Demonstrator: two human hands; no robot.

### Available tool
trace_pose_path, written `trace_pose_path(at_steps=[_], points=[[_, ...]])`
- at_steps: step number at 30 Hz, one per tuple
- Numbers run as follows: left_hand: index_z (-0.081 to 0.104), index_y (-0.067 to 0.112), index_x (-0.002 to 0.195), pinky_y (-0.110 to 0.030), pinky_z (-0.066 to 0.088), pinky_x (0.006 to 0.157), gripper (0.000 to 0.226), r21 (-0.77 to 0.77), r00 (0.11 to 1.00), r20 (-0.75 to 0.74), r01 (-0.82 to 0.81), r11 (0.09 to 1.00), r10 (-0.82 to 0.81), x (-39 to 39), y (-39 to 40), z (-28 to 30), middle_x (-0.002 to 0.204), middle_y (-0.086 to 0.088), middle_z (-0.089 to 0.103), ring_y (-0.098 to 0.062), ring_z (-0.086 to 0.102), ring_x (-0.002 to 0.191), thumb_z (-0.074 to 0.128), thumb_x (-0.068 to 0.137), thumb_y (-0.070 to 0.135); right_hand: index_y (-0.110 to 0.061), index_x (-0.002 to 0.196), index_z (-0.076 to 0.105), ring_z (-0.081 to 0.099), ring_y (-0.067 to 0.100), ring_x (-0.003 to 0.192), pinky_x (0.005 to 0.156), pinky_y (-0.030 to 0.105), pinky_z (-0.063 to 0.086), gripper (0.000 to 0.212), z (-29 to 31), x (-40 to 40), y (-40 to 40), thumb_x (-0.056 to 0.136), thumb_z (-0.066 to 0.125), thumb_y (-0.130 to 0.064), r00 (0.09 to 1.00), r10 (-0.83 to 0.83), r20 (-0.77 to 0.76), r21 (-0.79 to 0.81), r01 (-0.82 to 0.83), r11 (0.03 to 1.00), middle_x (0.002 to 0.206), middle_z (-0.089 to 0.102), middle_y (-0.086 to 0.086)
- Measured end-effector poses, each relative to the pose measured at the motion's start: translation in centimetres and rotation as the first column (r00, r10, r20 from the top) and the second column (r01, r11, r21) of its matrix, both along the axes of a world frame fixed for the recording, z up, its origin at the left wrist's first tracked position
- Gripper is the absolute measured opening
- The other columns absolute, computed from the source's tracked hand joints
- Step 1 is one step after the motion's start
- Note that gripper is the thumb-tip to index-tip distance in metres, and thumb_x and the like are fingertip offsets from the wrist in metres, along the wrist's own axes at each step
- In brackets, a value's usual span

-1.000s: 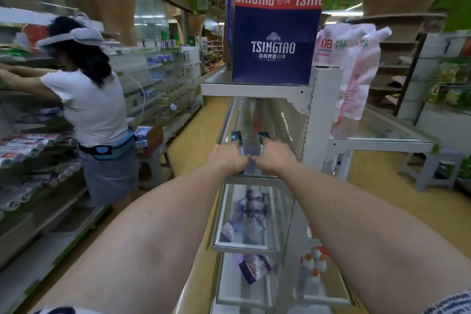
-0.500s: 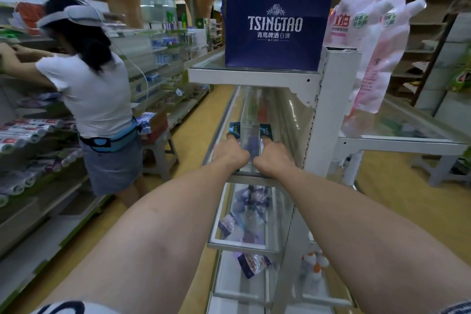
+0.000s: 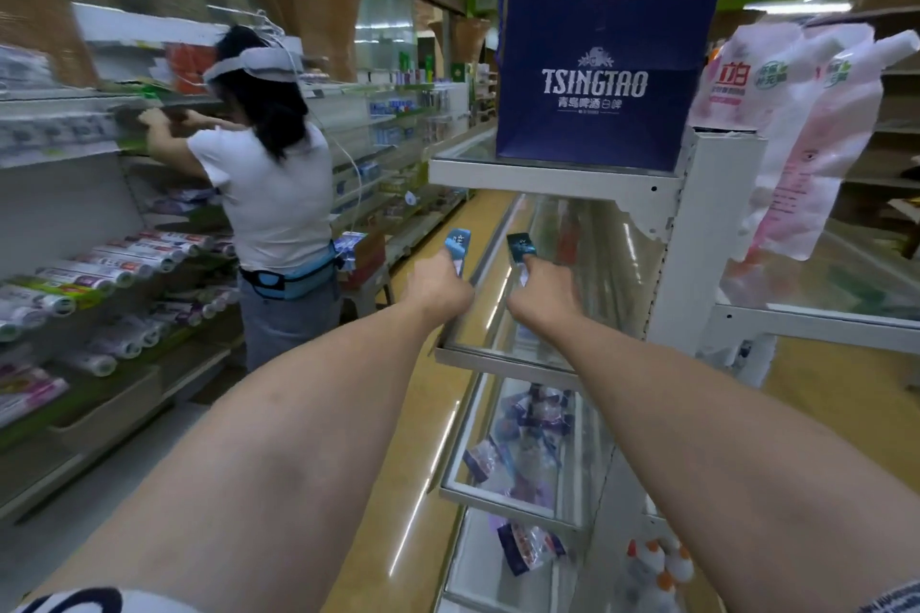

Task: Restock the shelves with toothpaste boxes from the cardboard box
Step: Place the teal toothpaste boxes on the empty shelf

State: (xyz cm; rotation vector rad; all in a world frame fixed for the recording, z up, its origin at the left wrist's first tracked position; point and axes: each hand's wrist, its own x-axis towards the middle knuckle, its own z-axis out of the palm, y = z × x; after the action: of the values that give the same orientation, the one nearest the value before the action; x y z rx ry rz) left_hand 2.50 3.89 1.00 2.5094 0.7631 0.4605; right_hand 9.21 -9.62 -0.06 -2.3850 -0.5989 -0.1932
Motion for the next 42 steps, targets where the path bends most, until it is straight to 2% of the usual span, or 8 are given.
trace_pose_path(at_steps=[6,10,16,22,28,31,39,42], points=[[0.050,0.014,0.125,-0.037,0.043,0.070,0.039,0.014,0.992,0.007,-0.129,0.992,0.129,-3.4,4.7,0.6,0.116,-0.012,0.059,-0.030,0.055,0.101,0.055,0.086,0.017,-0.012,0.098,0.060,0.062,0.033,0.087,0.073,0.036,0.056,0.027,0.5,-1.3,5.8,0.072,0.055,-0.012,0.998,0.062,-0.033,0.034,-0.061,0.998,0.098,0.060,0.015],[0.053,0.014,0.116,-0.036,0.043,0.066,0.032,-0.020,0.982,-0.007,-0.191,0.981,0.191,-5.0,8.9,0.5,0.111,-0.012,0.059,-0.029,0.056,0.093,0.054,0.084,0.016,-0.019,0.105,0.056,0.054,0.032,0.090,0.070,0.030,0.042,0.027,0.3,-2.2,10.1,0.079,0.052,-0.013,0.994,0.108,-0.002,-0.003,-0.108,0.994,0.099,0.058,0.014],[0.058,0.016,0.112,-0.033,0.045,0.061,0.030,-0.041,0.980,0.004,-0.197,0.980,0.197,-4.5,17.0,-0.4,0.105,-0.010,0.063,-0.029,0.060,0.091,0.055,0.082,0.019,-0.015,0.101,0.058,0.055,0.031,0.086,0.066,0.031,0.043,0.023,-0.9,-1.6,17.9,0.078,0.055,-0.013,0.994,0.100,-0.047,0.002,-0.100,0.995,0.096,0.059,0.011],[0.054,0.012,0.106,-0.028,0.040,0.050,0.019,-0.030,0.992,-0.035,-0.119,0.992,0.118,-1.4,26.0,-2.2,0.099,-0.008,0.058,-0.019,0.054,0.077,0.054,0.087,0.013,-0.012,0.103,0.061,0.059,0.033,0.092,0.070,0.033,0.048,0.026,-2.6,0.5,26.2,0.078,0.053,-0.015,0.992,0.009,-0.127,0.032,-0.005,0.999,0.103,0.061,0.012],[0.055,0.014,0.111,-0.030,0.043,0.059,0.025,-0.049,0.994,-0.110,-0.006,0.999,0.000,2.8,33.9,-3.6,0.100,-0.007,0.059,-0.022,0.056,0.083,0.054,0.086,0.015,-0.013,0.109,0.062,0.061,0.033,0.096,0.073,0.034,0.051,0.031,-4.0,2.9,33.7,0.079,0.053,-0.013,0.975,-0.138,-0.172,0.032,0.145,0.989,0.106,0.061,0.011],[0.056,0.015,0.121,-0.027,0.045,0.050,0.036,-0.085,0.992,-0.123,0.029,0.996,-0.039,5.2,37.0,-4.4,0.096,-0.005,0.056,-0.019,0.058,0.075,0.052,0.086,0.015,-0.014,0.114,0.062,0.062,0.033,0.097,0.082,0.040,0.057,0.037,-4.7,4.3,36.5,0.078,0.056,-0.011,0.966,-0.186,-0.178,0.025,0.194,0.981,0.098,0.054,0.007],[0.053,0.013,0.129,-0.022,0.036,0.044,0.040,-0.097,0.987,-0.125,0.091,0.991,-0.103,13.2,43.3,-6.2,0.094,-0.004,0.053,-0.012,0.049,0.067,0.052,0.089,0.012,-0.013,0.112,0.061,0.059,0.032,0.089,0.070,0.034,0.052,0.029,-6.6,11.7,41.5,0.084,0.056,-0.018,0.944,-0.275,-0.185,-0.044,0.271,0.961,0.101,0.056,0.010],[0.053,0.011,0.128,-0.022,0.037,0.045,0.037,-0.113,0.986,-0.115,0.105,0.988,-0.118,17.2,44.9,-6.8,0.084,0.000,0.048,-0.011,0.049,0.066,0.054,0.091,0.013,-0.014,0.123,0.059,0.061,0.033,0.096,0.075,0.036,0.055,0.042,-7.3,16.0,43.3,0.081,0.057,-0.014,0.940,-0.289,-0.180,-0.046,0.285,0.957,0.111,0.059,0.013]])
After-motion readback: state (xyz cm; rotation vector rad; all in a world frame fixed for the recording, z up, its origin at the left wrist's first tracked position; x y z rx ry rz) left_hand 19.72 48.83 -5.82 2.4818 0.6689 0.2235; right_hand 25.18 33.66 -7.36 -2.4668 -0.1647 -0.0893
